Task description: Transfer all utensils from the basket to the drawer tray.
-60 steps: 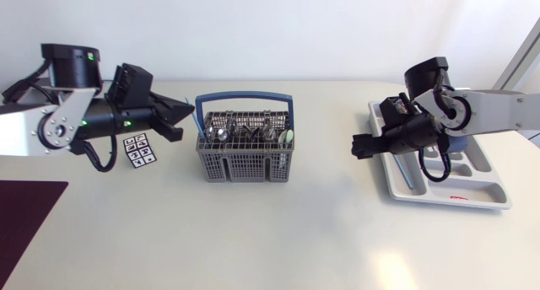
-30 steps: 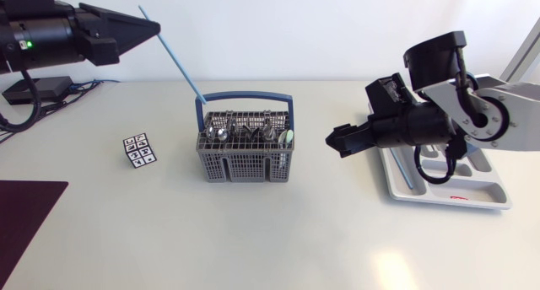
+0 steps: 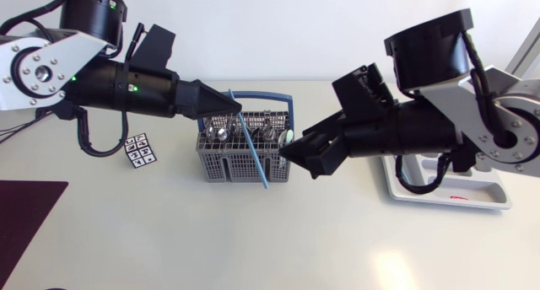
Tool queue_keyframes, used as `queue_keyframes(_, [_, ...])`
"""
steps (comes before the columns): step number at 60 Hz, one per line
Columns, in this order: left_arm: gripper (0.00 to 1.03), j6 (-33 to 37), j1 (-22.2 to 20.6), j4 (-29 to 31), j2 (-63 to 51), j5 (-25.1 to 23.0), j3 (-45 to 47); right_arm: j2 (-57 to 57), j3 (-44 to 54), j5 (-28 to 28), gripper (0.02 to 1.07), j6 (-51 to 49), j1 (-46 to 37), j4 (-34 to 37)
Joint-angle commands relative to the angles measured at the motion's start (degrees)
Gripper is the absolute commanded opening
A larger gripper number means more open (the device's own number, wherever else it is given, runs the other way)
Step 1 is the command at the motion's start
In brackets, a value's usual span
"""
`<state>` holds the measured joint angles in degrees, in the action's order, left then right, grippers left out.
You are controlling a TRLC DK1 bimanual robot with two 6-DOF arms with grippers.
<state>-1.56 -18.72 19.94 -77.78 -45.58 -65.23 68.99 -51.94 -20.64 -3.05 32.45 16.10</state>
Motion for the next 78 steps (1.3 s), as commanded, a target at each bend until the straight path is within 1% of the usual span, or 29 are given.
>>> queue_keyframes(1, [0.03,-2.83,-0.79,0.18,-1.76,-2.49,-3.32,1.15,-1.76,-0.71,0.79,0.24,2.62,0.16])
queue_keyframes(15, [0.03,-5.47,-1.85,0.36,-3.87,-4.52,-5.26,2.9,-1.76,-1.5,0.59,-0.03,5.08,-0.45])
queue_keyframes(21, [0.03,-6.26,-2.64,0.36,-4.31,-4.6,-5.78,3.34,-1.76,-1.5,0.46,-0.47,5.7,-0.63])
queue_keyframes(23, [0.03,-6.61,-2.9,0.36,-4.49,-4.6,-5.87,3.43,-1.76,-1.5,0.44,-0.55,5.79,-0.72])
queue_keyframes(29, [0.03,-7.23,-3.25,0.62,-4.75,-4.69,-6.22,3.87,-1.58,-0.89,0.43,-0.73,6.05,-1.16])
queue_keyframes(30, [0.03,-7.31,-3.43,0.8,-4.75,-4.69,-6.31,3.96,-1.58,-0.89,0.42,-0.73,6.05,-1.33])
queue_keyframes(35, [0.03,-7.84,-3.6,0.89,-4.84,-4.69,-6.49,4.31,-1.49,0.6,0.24,-1.08,6.05,-2.04])
queue_keyframes(39, [0.03,-7.84,-3.6,1.24,-4.84,-4.69,-6.66,4.49,-1.49,1.4,0.14,-1.08,5.96,-2.21])
queue_keyframes(45, [0.03,-7.84,-3.6,1.33,-4.84,-4.78,-6.75,4.57,-1.06,1.92,0.11,-1.08,5.96,-2.3])
queue_keyframes(47, [0.03,-7.84,-3.6,1.41,-4.84,-4.78,-6.75,4.75,-0.97,2.19,0.08,-1.17,5.96,-2.3])
queue_keyframes(51, [0.04,-7.84,-3.6,1.68,-4.84,-4.78,-6.84,4.84,-0.7,2.1,0.08,-1.17,5.79,-2.3])
queue_keyframes(54, [0.09,-8.02,-3.78,1.94,-4.75,-4.87,-7.1,5.01,-0.44,2.01,0.08,-1.43,5.79,-2.04])
queue_keyframes(55, [0.1,-8.02,-3.78,1.94,-4.75,-4.87,-7.1,5.01,-0.35,1.92,0.08,-1.43,5.79,-2.04])
queue_keyframes(57, [0.18,-8.19,-4.04,2.03,-4.66,-4.95,-7.63,5.1,0.0,1.66,0.08,-1.61,5.79,-1.68])
queue_keyframes(59, [0.2,-8.19,-4.04,1.94,-4.58,-4.95,-7.89,5.01,0.35,1.66,0.08,-1.87,5.79,-1.42])
queue_keyframes(60, [0.25,-8.28,-4.13,1.85,-4.4,-4.95,-8.24,5.01,0.61,1.66,0.08,-1.87,5.79,-1.42])
queue_keyframes(61, [0.26,-8.28,-4.13,1.94,-4.31,-4.95,-8.33,4.92,0.79,1.66,0.08,-1.87,5.7,-1.33])
queue_keyframes(62, [0.33,-8.28,-4.13,1.76,-4.05,-4.87,-8.95,4.84,1.14,1.66,0.08,-1.87,5.7,-1.33])
queue_keyframes(63, [0.34,-8.28,-4.13,1.68,-4.05,-4.87,-9.04,4.75,1.32,1.66,0.08,-1.96,5.61,-1.24])
queue_keyframes(64, [0.39,-8.28,-4.13,1.41,-3.78,-4.87,-9.65,4.66,1.58,1.66,0.08,-1.96,5.61,-1.16])
queue_keyframes(66, [0.44,-8.28,-4.04,0.8,-3.43,-4.87,-10.44,4.49,2.28,1.57,0.08,-2.31,5.43,-0.8])
queue_keyframes(70, [0.49,-9.78,-3.25,-0.78,-2.91,-4.78,-11.76,3.69,3.69,1.48,0.08,-3.1,5.17,-0.37])
queue_keyframes(76, [0.49,-12.76,-0.97,-4.39,-2.38,-4.43,-12.99,1.58,6.24,1.48,0.08,-3.72,3.68,-0.1])
queue_keyframes(78, [0.49,-13.47,0.44,-5.97,-2.38,-4.16,-13.61,0.62,7.12,1.31,0.08,-3.98,2.36,0.43])
